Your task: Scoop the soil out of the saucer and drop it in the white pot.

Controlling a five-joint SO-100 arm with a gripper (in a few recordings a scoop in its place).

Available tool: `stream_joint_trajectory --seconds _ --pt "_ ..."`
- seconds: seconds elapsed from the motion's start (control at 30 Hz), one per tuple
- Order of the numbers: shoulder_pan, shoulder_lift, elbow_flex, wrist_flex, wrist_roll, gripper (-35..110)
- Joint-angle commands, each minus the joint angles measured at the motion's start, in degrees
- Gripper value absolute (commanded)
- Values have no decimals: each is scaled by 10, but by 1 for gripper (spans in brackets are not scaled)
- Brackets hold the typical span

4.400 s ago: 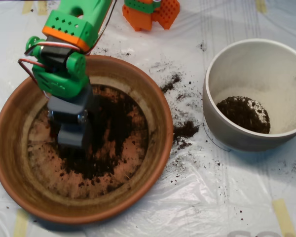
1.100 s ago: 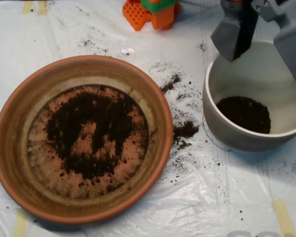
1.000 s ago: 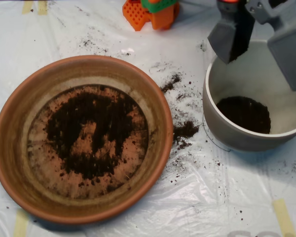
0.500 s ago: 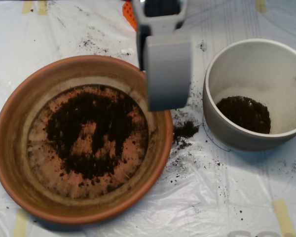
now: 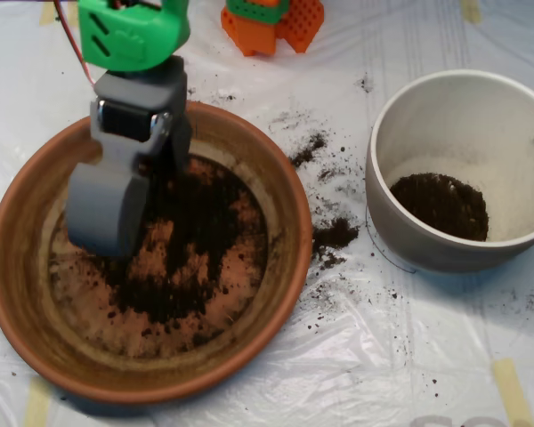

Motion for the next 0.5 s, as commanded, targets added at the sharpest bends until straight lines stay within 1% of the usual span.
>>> stream_joint_trajectory --seconds 0.0,0.17,0.3,0.47 --pt "35 -25 -1 -27 -4 45" --pt "51 -105 -13 -53 -13 48" --pt "53 -167 -62 -33 -25 48" --pt "60 -224 -107 -17 -33 44"
